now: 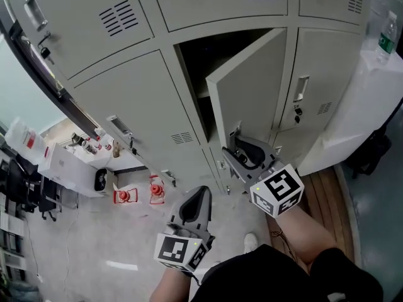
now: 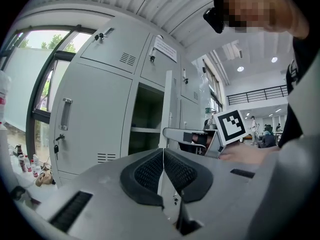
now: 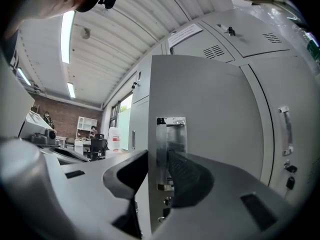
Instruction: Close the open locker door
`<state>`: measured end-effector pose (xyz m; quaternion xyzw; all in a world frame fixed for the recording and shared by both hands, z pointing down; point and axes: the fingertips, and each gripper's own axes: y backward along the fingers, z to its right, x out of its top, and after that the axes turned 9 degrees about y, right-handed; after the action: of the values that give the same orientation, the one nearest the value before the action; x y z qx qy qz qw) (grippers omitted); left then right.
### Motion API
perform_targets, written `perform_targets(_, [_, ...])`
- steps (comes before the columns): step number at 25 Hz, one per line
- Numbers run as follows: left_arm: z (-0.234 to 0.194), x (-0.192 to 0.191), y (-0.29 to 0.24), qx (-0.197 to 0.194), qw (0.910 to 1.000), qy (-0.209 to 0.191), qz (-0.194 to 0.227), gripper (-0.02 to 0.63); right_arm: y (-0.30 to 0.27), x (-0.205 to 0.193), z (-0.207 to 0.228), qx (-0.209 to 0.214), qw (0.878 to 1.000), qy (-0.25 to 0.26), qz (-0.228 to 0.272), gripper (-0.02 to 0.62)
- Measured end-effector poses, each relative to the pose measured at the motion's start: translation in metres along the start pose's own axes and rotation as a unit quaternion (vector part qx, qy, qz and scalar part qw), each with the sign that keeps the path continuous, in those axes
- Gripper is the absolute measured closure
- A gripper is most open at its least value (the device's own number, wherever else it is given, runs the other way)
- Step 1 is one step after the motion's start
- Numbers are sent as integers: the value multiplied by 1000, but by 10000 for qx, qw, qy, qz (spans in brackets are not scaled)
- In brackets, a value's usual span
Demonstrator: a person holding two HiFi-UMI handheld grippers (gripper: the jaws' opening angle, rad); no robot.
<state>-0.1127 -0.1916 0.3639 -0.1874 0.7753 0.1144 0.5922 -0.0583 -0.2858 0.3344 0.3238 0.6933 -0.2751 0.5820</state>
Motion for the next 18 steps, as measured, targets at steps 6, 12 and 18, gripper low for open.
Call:
perform_targets(6, [-9, 5, -4, 281, 9995, -40, 97, 588, -24, -1, 1, 11, 9999, 124, 7, 416])
perform_targets(12, [-17, 7, -10, 535, 9984, 9, 194, 588, -46, -2, 4, -124, 9997, 206, 11, 419])
perform_targets(18, [-21, 7, -19, 697, 9973, 4, 236, 588, -62, -3, 7, -93, 9997, 203, 59, 420])
